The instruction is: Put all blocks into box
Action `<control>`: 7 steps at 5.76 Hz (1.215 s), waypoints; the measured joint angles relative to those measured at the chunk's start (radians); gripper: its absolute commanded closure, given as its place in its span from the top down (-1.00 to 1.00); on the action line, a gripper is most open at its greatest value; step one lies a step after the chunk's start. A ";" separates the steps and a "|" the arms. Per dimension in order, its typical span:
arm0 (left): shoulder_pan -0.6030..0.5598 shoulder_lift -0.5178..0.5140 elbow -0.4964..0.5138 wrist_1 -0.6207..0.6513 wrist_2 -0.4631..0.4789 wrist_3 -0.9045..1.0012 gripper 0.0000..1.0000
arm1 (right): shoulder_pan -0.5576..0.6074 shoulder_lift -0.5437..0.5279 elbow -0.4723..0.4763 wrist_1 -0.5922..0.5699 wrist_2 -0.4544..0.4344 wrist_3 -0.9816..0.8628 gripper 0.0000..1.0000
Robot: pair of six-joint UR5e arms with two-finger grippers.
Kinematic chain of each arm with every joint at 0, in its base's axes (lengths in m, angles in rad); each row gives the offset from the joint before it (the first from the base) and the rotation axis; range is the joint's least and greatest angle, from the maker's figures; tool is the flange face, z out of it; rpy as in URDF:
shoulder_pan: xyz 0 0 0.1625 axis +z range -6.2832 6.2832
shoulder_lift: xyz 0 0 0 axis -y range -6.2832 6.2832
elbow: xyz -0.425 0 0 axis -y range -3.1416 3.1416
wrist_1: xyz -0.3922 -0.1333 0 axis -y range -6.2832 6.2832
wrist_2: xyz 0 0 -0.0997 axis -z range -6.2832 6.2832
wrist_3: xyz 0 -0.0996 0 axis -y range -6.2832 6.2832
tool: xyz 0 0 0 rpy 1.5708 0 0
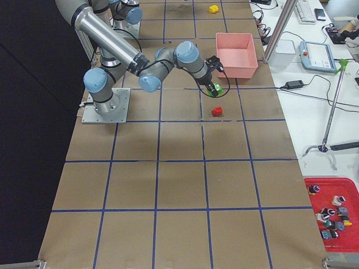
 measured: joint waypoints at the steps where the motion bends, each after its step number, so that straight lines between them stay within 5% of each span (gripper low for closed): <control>1: -0.048 0.014 0.154 -0.204 0.001 -0.141 -0.52 | 0.131 0.088 -0.092 -0.003 0.063 0.025 -0.92; 3: -0.126 -0.011 0.403 -0.491 -0.002 -0.496 -0.52 | 0.339 0.330 -0.395 0.078 0.089 0.085 -0.89; 6: -0.300 -0.075 0.522 -0.545 -0.017 -0.888 -0.52 | 0.448 0.510 -0.606 0.124 0.097 0.124 -0.78; 7: -0.383 -0.142 0.618 -0.548 -0.016 -0.971 -0.52 | 0.458 0.540 -0.632 0.123 0.098 0.127 0.98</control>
